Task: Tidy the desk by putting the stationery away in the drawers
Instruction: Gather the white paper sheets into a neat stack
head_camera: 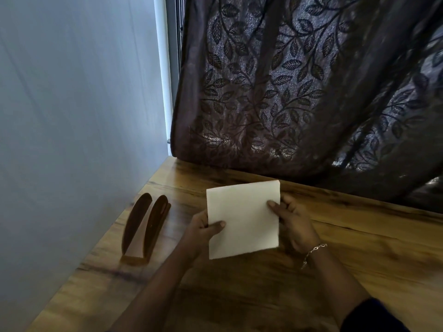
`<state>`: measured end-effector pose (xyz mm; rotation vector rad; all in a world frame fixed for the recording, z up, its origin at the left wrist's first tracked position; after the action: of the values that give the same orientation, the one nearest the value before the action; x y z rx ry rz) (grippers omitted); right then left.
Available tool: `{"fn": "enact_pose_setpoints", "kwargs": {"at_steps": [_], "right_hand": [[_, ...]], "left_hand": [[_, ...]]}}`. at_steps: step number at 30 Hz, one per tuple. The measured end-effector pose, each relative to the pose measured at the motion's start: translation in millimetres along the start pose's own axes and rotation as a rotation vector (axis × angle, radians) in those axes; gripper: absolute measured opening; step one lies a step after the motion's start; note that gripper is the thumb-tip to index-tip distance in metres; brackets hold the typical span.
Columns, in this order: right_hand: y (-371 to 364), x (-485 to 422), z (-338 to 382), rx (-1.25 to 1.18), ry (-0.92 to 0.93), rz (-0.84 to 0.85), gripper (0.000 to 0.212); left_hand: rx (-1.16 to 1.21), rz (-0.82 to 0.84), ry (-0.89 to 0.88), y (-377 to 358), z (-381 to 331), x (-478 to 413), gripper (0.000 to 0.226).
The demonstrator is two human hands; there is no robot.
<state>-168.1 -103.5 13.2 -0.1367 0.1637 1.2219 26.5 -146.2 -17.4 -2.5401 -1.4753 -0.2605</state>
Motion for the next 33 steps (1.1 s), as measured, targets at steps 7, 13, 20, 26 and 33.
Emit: {"fn": "enact_pose_setpoints", "kwargs": {"at_steps": [7, 13, 20, 26, 33], "right_hand": [[18.8, -8.9, 23.0, 0.118, -0.013, -0.118, 0.009], [45.5, 1.2, -2.5, 0.224, -0.282, -0.137, 0.024], [63.4, 8.7, -17.3, 0.775, -0.210, 0.056, 0.025], [80.8, 30.2, -39.3, 0.483, -0.401, 0.160, 0.035], [74.4, 35.9, -29.6, 0.700, -0.086, 0.205, 0.026]], "left_hand": [[0.295, 0.097, 0.267, -21.5, 22.6, 11.9, 0.023], [0.472, 0.081, 0.468, -63.8, 66.4, 32.6, 0.031], [0.494, -0.029, 0.584, -91.3, 77.7, 45.3, 0.031], [0.507, -0.067, 0.580, -102.5, 78.2, 57.8, 0.018], [0.549, -0.061, 0.541, -109.6, 80.6, 64.6, 0.038]]}}
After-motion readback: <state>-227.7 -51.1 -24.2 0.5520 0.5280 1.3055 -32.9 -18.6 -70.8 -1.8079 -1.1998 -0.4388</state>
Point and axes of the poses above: each hand's wrist, its own x-axis away from the middle knuckle, its own y-axis out of the back of the hand, z = x × y, the point moved 6 cm from there along -x, towards the middle knuckle, and after that the axes turned 12 degrees about y, right-handed, at the moved point
